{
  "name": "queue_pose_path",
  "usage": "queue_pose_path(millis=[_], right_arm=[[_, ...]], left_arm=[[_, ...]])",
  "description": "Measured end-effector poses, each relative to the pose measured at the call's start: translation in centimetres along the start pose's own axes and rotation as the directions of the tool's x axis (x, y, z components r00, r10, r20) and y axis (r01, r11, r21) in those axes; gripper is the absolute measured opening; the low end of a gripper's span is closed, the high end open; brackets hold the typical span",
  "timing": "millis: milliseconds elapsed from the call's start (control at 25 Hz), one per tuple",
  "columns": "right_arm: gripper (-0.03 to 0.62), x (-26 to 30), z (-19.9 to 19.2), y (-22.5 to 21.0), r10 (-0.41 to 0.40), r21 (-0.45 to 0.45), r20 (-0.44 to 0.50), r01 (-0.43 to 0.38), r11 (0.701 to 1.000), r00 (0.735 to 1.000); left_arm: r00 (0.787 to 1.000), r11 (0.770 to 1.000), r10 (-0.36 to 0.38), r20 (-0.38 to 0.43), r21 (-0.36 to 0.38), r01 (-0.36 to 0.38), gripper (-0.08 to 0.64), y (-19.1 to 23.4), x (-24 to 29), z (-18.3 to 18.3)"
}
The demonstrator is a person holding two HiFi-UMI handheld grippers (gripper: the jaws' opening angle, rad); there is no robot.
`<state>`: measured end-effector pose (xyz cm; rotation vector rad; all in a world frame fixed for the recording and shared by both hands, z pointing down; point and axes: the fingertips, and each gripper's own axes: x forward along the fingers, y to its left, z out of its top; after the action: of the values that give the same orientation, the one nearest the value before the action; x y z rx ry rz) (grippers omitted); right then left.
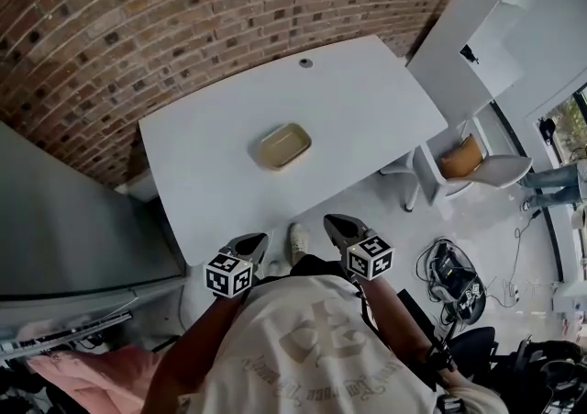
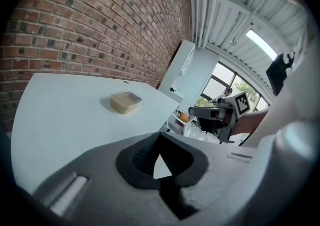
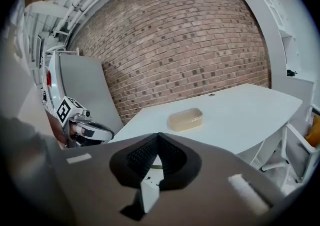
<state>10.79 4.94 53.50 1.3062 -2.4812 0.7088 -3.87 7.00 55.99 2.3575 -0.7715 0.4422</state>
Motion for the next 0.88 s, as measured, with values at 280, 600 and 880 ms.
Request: queue_pose_path(millis=[280,600,880], right_arm=[[0.008,2.3,1.4,-1.1,0.045,-0.039,-0.02,-0.046,0.998,0.999],[0.008,4.7,3.7,-3.8,0.093,-0.072,-0.044,-0.097,0.993,0.995],[0.008,6.1,4.3,-6.7,0.118,-0.066,-0.076,-0.123,0.99,0.99]], left_arm=[[0.999,0.999,0.044,0.024,-0.016,-0.043,0.004,1.4,0.6,1.2],[0.994,0.994,0.099,0.043,-0.058,-0.097,0.005,2.8,2.2,3.3],[0.993,0.991,0.114,0.031,-0.076,-0.112,0.003,3.3,4.7,4.8]])
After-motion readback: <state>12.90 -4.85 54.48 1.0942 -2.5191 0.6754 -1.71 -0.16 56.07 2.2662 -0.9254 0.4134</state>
